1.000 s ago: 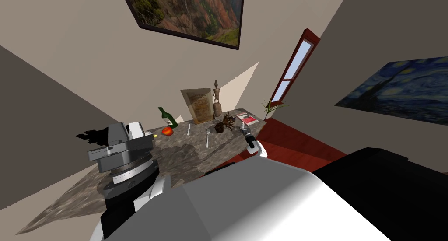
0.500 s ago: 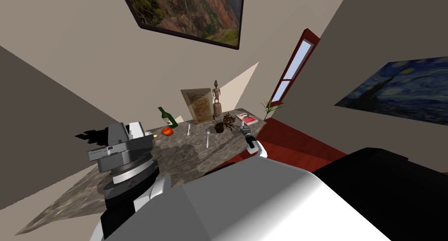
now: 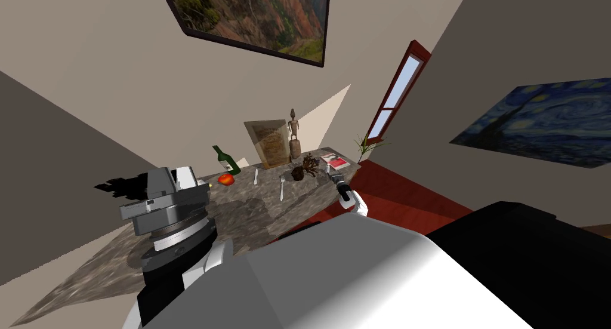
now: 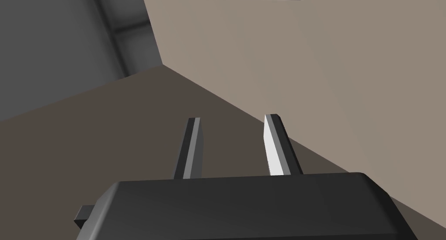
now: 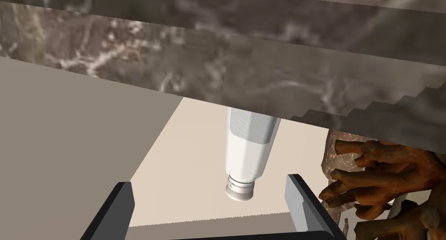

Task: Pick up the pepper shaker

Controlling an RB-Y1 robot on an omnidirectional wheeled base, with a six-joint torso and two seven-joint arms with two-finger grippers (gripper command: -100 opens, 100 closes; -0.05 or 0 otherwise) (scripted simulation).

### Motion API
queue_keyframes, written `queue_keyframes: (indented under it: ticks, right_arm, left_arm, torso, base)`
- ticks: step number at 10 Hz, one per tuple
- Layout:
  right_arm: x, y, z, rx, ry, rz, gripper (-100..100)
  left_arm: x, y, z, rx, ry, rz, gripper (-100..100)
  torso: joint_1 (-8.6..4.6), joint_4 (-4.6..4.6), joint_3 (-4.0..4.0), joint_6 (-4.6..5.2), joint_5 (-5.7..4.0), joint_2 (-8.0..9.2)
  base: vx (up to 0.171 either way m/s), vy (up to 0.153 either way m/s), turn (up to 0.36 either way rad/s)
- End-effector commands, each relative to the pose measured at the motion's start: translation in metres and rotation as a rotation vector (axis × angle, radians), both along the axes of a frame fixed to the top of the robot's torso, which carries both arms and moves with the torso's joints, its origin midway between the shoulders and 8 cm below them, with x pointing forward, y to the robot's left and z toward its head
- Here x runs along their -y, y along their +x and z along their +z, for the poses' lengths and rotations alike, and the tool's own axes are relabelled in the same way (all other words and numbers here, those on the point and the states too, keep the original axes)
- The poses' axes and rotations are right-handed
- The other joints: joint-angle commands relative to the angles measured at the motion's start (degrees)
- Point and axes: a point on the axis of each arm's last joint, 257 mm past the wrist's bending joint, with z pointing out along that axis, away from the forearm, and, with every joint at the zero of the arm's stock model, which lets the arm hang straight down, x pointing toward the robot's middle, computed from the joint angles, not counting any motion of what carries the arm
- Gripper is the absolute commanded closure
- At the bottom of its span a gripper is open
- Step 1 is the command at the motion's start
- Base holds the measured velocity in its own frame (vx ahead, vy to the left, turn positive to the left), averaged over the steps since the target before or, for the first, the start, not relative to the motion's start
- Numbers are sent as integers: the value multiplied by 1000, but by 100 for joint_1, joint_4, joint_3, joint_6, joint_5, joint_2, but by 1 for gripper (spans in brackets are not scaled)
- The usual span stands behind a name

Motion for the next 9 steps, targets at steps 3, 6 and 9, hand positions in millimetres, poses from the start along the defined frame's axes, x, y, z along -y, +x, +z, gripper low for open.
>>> queue_keyframes:
  ticks: [3, 6, 9]
  right_arm:
    - [7, 0, 2, -31, -83, 37, -100]
    - [25, 4, 16, -13, -123, 10, -100]
    - [31, 1, 9, -1, -64, -46, -100]
  left_arm:
    - [0, 0, 0, 0, 0, 0, 0]
    - [0, 0, 0, 0, 0, 0, 0]
    - [0, 0, 0, 0, 0, 0, 0]
  torso:
    - [-10, 4, 13, 2, -2, 23]
    - [0, 9, 20, -6, -1, 32]
    - [46, -12, -34, -7, 9, -63]
  base:
    - [-124, -38, -149]
    - [-108, -16, 70]
    - [124, 81, 238]
